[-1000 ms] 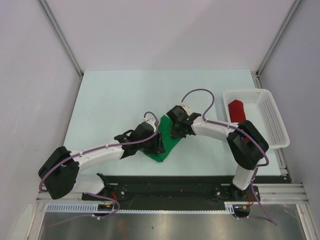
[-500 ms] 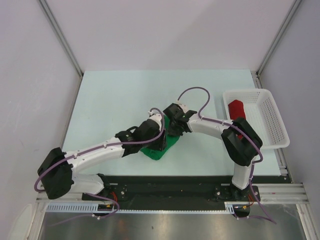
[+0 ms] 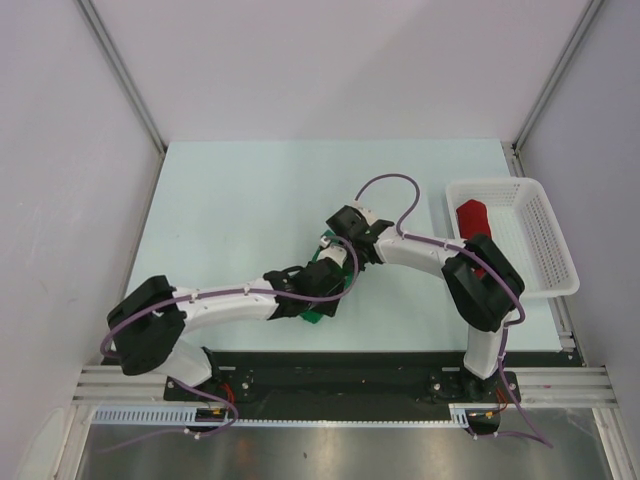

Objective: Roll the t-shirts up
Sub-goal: Roll the T-shirt to the center of the board.

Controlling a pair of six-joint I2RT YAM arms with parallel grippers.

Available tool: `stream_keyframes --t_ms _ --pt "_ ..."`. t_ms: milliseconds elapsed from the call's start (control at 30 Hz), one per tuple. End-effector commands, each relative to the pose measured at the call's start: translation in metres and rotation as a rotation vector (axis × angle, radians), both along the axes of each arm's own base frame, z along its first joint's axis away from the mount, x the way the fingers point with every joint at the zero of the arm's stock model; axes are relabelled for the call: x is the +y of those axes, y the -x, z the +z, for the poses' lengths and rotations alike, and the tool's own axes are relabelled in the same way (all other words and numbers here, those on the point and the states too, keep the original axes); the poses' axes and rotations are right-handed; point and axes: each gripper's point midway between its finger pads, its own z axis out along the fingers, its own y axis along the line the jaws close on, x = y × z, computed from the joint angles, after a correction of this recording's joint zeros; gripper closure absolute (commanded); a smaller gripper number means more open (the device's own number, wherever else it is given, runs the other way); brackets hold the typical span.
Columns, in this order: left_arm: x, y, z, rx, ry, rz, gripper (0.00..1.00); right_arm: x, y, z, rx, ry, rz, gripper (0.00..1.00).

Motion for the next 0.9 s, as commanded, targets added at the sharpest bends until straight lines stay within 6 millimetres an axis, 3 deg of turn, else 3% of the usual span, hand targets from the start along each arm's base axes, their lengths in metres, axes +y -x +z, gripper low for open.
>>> stream_keyframes --t_ms 0,200,300,433,533,700,800,833,867 --pt "0.009 0.004 -0.020 -0.015 -0.076 -0.005 0.43 -0.007 -0.003 -0.009 0.015 0.034 -0.007 0.72" --pt "0.024 0.000 -0.034 -0.028 -0.144 0.044 0.46 -0.009 -0.011 0.009 -0.019 0.004 -0.013 0.63" --pt "0.022 0.002 -0.034 -0.020 -0.129 0.035 0.58 -0.014 -0.016 0.020 -0.041 -0.011 -0.032 0.61" --pt "0.007 0.005 -0.029 -0.011 -0.052 -0.007 0.89 -0.027 -0.027 0.050 -0.104 -0.030 -0.076 0.58" --pt "-0.002 0.013 -0.028 0.023 -0.008 -0.044 1.00 -0.042 -0.033 0.060 -0.122 -0.032 -0.114 0.57" --pt "-0.026 0.033 -0.027 0.106 0.145 -0.104 1.00 -0.073 -0.039 0.082 -0.168 -0.078 -0.190 0.55" --pt "-0.039 0.045 -0.021 0.159 0.247 -0.123 1.00 -0.091 -0.032 0.088 -0.192 -0.089 -0.221 0.56" --pt "-0.044 0.053 -0.018 0.193 0.284 -0.136 1.00 -0.101 -0.027 0.079 -0.176 -0.076 -0.238 0.56" --pt "-0.049 0.052 -0.012 0.188 0.325 -0.139 1.00 -0.106 -0.026 0.089 -0.199 -0.097 -0.246 0.56"
